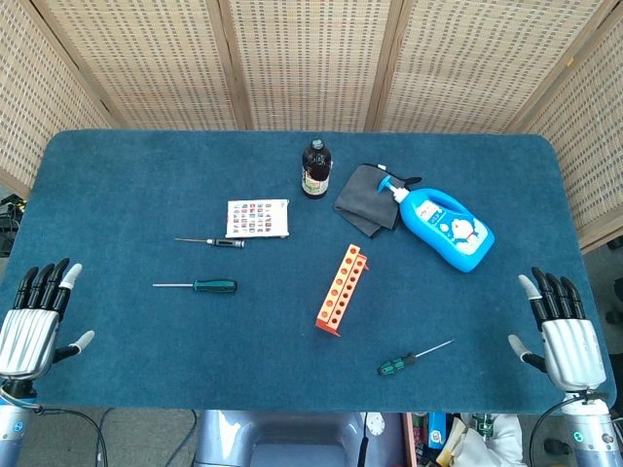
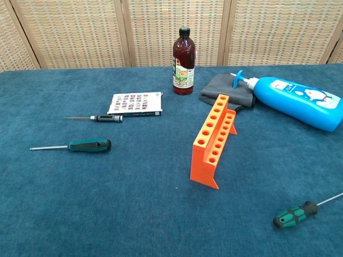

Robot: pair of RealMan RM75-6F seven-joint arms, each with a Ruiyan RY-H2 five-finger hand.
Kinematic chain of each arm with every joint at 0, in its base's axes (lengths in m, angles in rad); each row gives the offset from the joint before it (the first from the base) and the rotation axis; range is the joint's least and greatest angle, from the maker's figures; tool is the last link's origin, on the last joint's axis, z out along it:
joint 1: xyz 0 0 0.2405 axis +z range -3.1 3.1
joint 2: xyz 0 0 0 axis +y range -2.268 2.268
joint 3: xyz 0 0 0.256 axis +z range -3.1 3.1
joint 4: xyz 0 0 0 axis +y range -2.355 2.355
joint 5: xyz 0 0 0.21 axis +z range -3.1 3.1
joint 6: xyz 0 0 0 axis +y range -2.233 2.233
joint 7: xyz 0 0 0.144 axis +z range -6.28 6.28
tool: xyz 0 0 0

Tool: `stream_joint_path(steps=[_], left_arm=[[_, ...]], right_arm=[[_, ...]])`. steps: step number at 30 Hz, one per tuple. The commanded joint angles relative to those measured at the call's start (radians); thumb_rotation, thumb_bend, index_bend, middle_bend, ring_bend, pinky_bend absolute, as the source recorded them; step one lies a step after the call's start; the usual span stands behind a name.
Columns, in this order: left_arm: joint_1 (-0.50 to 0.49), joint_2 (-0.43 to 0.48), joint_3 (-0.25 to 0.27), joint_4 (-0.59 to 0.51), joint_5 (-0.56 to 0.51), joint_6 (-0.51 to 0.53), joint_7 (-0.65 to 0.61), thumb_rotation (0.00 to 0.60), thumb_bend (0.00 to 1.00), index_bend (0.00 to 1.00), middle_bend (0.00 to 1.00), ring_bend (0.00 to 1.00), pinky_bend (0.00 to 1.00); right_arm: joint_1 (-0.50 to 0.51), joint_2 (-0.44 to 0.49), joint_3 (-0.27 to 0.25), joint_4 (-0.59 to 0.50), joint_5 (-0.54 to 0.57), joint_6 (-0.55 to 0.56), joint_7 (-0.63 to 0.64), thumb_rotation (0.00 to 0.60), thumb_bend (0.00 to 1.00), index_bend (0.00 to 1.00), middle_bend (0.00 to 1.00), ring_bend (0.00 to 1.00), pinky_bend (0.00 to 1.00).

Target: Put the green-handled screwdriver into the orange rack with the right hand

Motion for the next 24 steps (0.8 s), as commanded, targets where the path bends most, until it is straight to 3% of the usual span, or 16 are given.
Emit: stream_joint_path(steps=[1,4,8,11,24], left_arm=[[0.0,-0.001,0.001,-0.001,0.001,0.0,0.003,0.6,0.0,0.0,0.0,0.0,0.0],[0.001,-0.001,0.001,-0.001,0.001,0.0,0.003,0.6,0.0,0.0,0.0,0.0,0.0],[0.001,0.002,-0.001,-0.003,-0.002,0.001,-0.004,0.6,0.0,0.0,0.0,0.0,0.0],[0.001,0.003,-0.001,-0.004,-0.002,0.001,-0.005,0.6,0.0,0.0,0.0,0.0,0.0],[0.004,0.01,-0.004,-0.008,-0.002,0.006,-0.019,0.6,0.0,0.0,0.0,0.0,0.0]], right_arm=[[-0.001,0.001,-0.001,-0.002,-0.007,0.006,0.005,0.6,0.2,0.0,0.0,0.0,0.0],[-0.001,0.002,-0.006,-0.01,-0.025,0.016,0.018,0.6,0.21,0.03,0.0,0.0,0.0],[0.003,-0.001,-0.021,-0.023,-0.074,0.034,0.054,0.6,0.21,0.2,0.0,0.0,0.0],[0.008,-0.012,-0.044,-0.031,-0.118,0.034,0.055,0.6,0.21,0.26,0.0,0.0,0.0],[0.057,-0.121,-0.122,-0.101,-0.24,-0.076,-0.064,0.6,0.22,0.34,0.0,0.0,0.0]])
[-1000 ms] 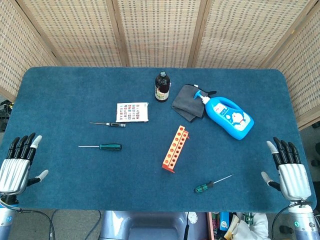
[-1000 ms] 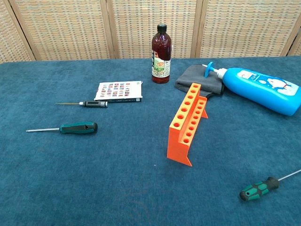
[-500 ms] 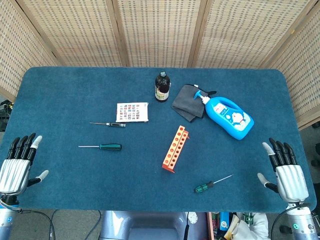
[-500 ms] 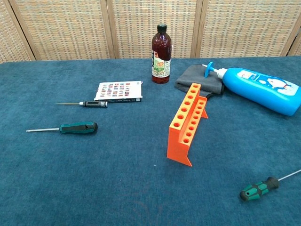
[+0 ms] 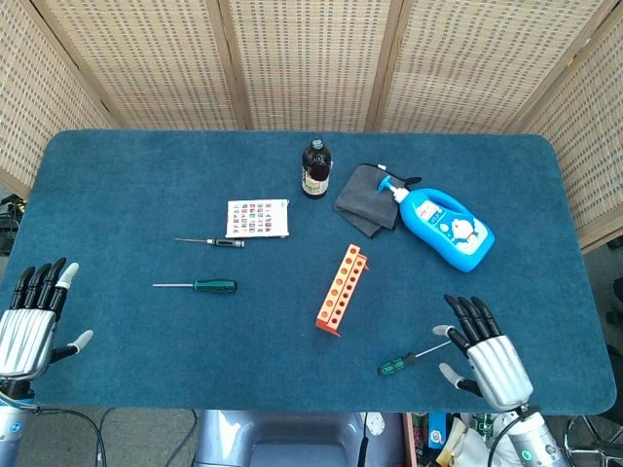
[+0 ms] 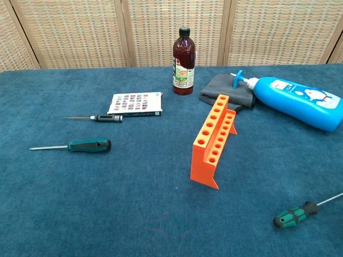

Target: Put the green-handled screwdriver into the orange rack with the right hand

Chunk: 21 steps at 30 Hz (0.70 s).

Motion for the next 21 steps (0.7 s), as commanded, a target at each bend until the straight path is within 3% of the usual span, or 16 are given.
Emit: stream_joint_path(steps=[1,13,21], left_arm=[[0.0,0.001,0.0,0.0,0.001,0.0,-0.004,0.6,0.0,0.0,0.0,0.0,0.0],[-0.003,0.003,0.0,0.001,0.001,-0.006,-0.011,0.6,0.0,0.0,0.0,0.0,0.0],[-0.004,0.002,0.001,0.001,-0.002,-0.01,-0.01,0.6,0.0,0.0,0.0,0.0,0.0]], right_arm=[[0.016,-0.033,-0.014,-0.017,-0.011,-0.041,-0.038,0.6,0.22,0.34,0.0,0.0,0.0],[0.065,-0.144,-0.024,0.006,0.047,-0.198,-0.112,0.6,0.22,0.38,0.0,0.0,0.0],[0.087,-0.169,-0.018,0.033,0.088,-0.248,-0.102,0.6,0.22,0.39,0.0,0.0,0.0]])
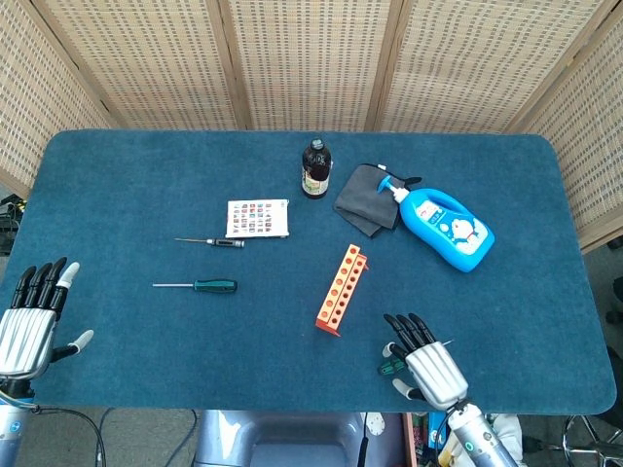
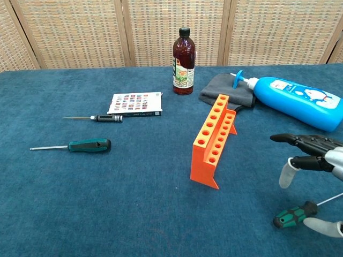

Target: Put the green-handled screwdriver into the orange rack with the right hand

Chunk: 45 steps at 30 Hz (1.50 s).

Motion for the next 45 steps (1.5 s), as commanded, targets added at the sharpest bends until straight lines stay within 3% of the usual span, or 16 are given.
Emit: stream_joint_path(steps=[1,45], left_arm=[[-0.001,-0.001,0.001,0.001,0.001,-0.001,0.002,0.6,0.0,0.0,0.0,0.0,0.0],[-0.004,-0.006,-0.003,0.0,-0.008,-0.006,0.015,0.6,0.0,0.0,0.0,0.0,0.0]], right_arm=[[0.012,-0.005,0.004,0.01,0.017,-0.021,0.011,0.6,0.22,0.39,0.0,0.0,0.0],[0.077,-0.062,-0.002,0.111,0.138,-0.137,0.081,0.6,0.22,0.43,0.0,0.0,0.0]])
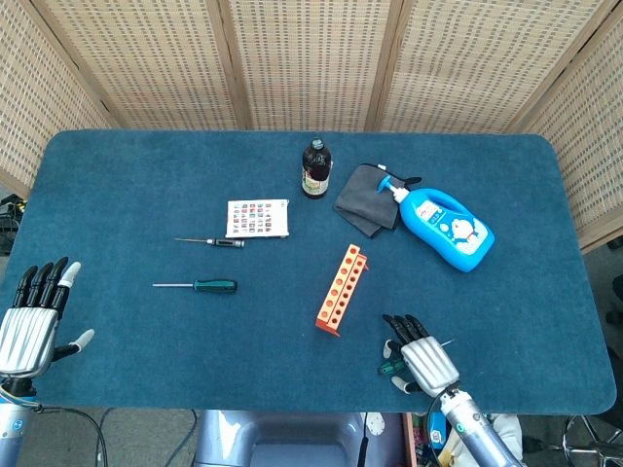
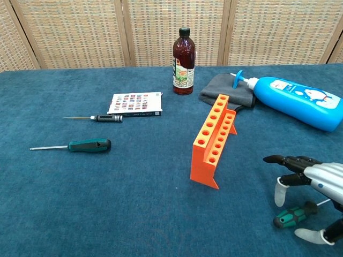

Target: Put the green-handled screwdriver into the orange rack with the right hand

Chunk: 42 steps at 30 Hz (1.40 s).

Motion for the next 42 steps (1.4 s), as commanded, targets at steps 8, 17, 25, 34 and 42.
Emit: stream_joint_path(steps=[8,17,25,34,42], left_arm=[[0.0,0.001,0.0,0.0,0.002,0.001,-0.002,0.6,0.0,0.0,0.0,0.0,0.0],[0.001,0.002,-0.002,0.0,-0.001,0.004,-0.007,0.6,0.0,0.0,0.0,0.0,0.0],[0.0,0.002,-0.001,0.001,0.002,0.004,-0.011,0.6,0.0,0.0,0.0,0.0,0.0],[0.001,0.005,-0.002,0.0,0.0,0.005,-0.019,0.6,0.0,0.0,0.0,0.0,0.0],[0.001,0.006,-0.002,-0.002,0.001,0.005,-0.019,0.6,0.0,0.0,0.0,0.0,0.0]], right_arm=[[0.011,-0.005,0.004,0.006,0.013,-0.01,0.0,0.6,0.22,0.44,0.0,0.0,0.0],[0.011,-0.016,0.001,0.018,0.023,-0.008,0.005,0.6,0.22,0.52,0.0,0.0,0.0],[0.011,-0.026,-0.003,0.037,0.018,0.004,0.021,0.6,0.22,0.58,0.04,0.0,0.0],[0.017,0.004,0.027,-0.008,0.023,0.038,0.054,0.6,0.22,0.59,0.05,0.0,0.0],[0.035,0.126,0.102,-0.181,0.061,0.07,0.145,0.6,0.22,0.59,0.05,0.0,0.0]])
